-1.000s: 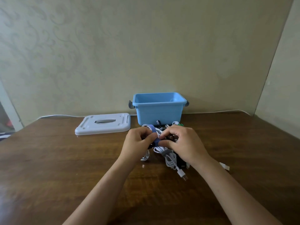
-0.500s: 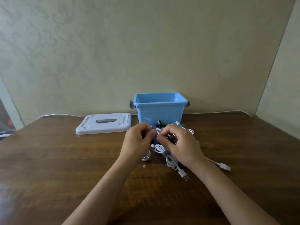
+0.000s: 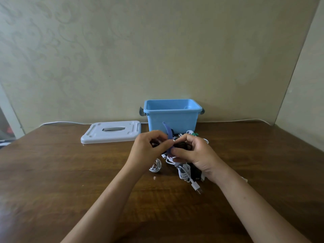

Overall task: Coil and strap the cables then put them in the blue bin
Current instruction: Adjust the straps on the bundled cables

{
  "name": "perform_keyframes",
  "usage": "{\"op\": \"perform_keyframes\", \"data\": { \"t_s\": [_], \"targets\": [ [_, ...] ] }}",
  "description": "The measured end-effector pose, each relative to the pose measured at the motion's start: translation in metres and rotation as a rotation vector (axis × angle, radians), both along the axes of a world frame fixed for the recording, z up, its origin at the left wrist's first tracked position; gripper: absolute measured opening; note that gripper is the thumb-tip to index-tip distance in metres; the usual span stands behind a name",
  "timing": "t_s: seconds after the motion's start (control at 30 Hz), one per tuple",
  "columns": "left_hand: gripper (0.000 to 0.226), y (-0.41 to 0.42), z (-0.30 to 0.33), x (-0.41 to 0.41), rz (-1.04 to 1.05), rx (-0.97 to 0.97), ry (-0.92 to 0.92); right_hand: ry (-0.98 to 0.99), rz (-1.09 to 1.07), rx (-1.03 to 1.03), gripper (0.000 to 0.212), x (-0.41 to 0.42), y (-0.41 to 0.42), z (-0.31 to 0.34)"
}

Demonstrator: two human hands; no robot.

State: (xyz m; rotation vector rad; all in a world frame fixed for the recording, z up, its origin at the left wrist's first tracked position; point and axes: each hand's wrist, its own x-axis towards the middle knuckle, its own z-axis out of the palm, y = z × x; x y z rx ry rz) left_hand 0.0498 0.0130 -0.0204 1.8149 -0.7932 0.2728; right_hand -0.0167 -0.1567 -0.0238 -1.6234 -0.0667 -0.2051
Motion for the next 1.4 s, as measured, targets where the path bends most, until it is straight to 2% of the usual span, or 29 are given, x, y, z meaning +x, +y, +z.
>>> {"op": "perform_keyframes", "data": {
  "t_s": [0.13,0.5,0.6,0.7,0.8,1.07,1.2,1.4],
  "targets": [
    [0.007,0.0,0.0,0.002,-0.017,0.005,0.027,-0.049,-0.032,-0.085,0.028,-0.002,-0.001,-0.001],
    [0.007,0.003,0.0,0.002,0.019,0.13,0.032,-0.123,-0.043,-0.307,0.027,0.004,-0.007,-0.008],
    [0.007,0.003,0.001,0.001,0.035,0.125,-0.011,-0.096,-0.055,-0.258,0.029,0.003,-0.006,-0.006],
    [0.008,0.004,0.004,-0.003,0.052,0.101,-0.049,0.048,0.001,-0.126,0.041,-0.001,-0.004,0.0],
    [0.01,0.005,0.004,-0.004,0.043,0.077,-0.062,0.143,0.047,-0.077,0.032,-0.003,-0.002,0.004],
    [0.01,0.004,0.004,-0.002,-0.049,0.019,0.056,0.027,-0.016,0.028,0.016,-0.003,-0.002,0.004],
    [0.009,0.003,0.001,-0.001,-0.06,-0.005,0.118,-0.072,-0.068,-0.182,0.025,-0.001,-0.004,0.0],
    [0.008,0.002,0.001,-0.001,-0.068,0.01,0.138,-0.103,-0.087,-0.281,0.023,0.0,-0.005,-0.001]
  ]
}}
